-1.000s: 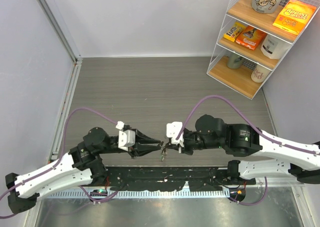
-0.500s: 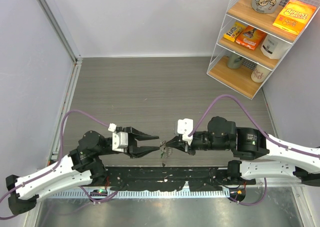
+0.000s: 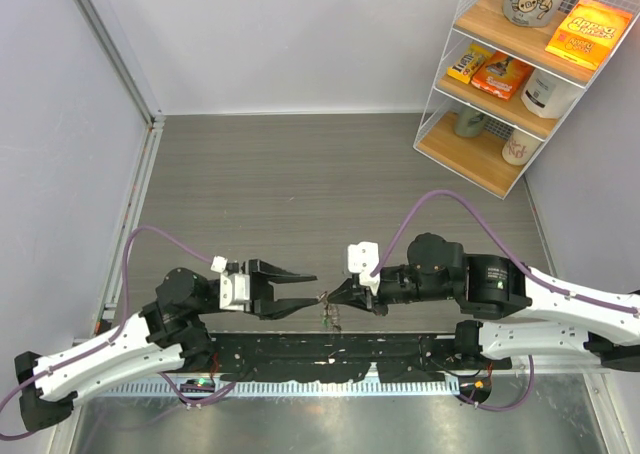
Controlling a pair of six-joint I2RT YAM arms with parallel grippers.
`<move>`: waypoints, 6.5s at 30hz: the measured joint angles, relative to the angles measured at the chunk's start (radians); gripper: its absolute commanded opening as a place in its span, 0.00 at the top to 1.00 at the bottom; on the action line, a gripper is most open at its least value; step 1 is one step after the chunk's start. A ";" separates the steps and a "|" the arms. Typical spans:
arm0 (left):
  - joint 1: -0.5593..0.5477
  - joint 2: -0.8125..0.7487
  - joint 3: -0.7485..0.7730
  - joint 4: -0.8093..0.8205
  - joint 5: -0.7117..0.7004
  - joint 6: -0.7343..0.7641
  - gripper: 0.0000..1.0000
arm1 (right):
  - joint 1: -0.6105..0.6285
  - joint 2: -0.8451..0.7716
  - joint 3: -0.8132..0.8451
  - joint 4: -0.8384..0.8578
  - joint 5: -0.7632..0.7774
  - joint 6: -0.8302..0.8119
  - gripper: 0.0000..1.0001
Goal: Put the keys on the keyring
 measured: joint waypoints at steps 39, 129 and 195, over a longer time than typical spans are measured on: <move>0.000 0.039 -0.006 0.047 0.158 0.037 1.00 | 0.004 -0.052 -0.034 0.088 0.009 0.058 0.94; 0.002 0.013 -0.007 0.032 0.095 0.012 1.00 | 0.033 -0.050 -0.157 0.374 0.062 0.114 0.89; -0.059 0.489 0.657 -1.004 0.098 0.021 1.00 | 0.033 0.140 0.200 -0.274 -0.002 -0.102 0.60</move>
